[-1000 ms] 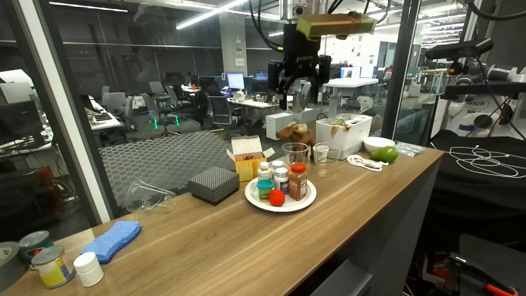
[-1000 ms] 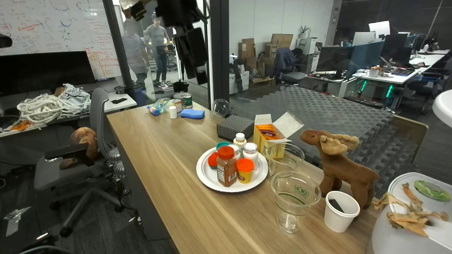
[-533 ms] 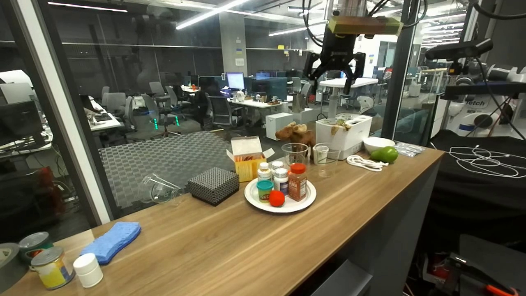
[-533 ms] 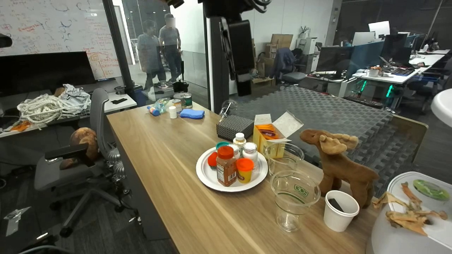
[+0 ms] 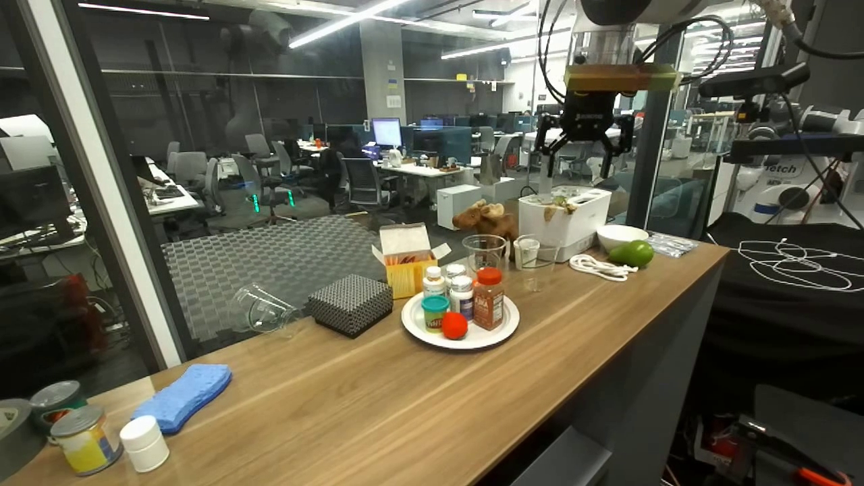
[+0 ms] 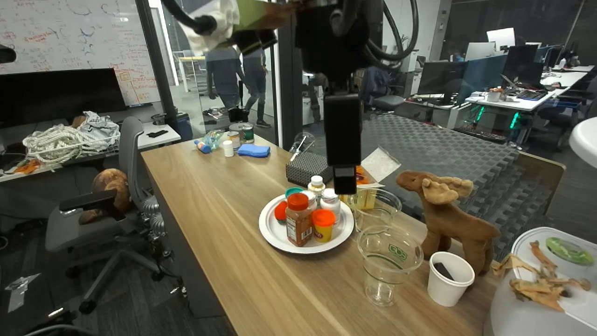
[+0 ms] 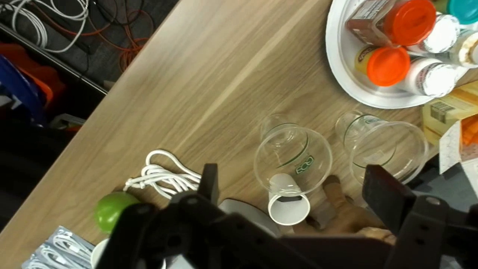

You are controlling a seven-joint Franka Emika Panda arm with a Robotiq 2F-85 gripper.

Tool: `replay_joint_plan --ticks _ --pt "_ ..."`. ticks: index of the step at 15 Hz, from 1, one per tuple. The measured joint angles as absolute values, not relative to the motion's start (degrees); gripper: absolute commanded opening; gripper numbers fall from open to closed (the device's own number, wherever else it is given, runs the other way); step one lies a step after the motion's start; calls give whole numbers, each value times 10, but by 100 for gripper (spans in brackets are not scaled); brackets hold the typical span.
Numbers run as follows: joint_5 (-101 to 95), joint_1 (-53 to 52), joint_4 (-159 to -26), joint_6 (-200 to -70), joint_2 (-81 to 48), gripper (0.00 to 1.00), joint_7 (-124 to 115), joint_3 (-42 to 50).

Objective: Organize all the containers on the white plate

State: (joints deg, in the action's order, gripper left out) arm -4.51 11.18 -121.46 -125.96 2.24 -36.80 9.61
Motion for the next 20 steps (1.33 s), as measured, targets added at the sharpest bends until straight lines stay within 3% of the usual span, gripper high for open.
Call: replay_joint_plan --ticks 20 --pt "15 123 -1157 -1323 -162 100 -362 139"
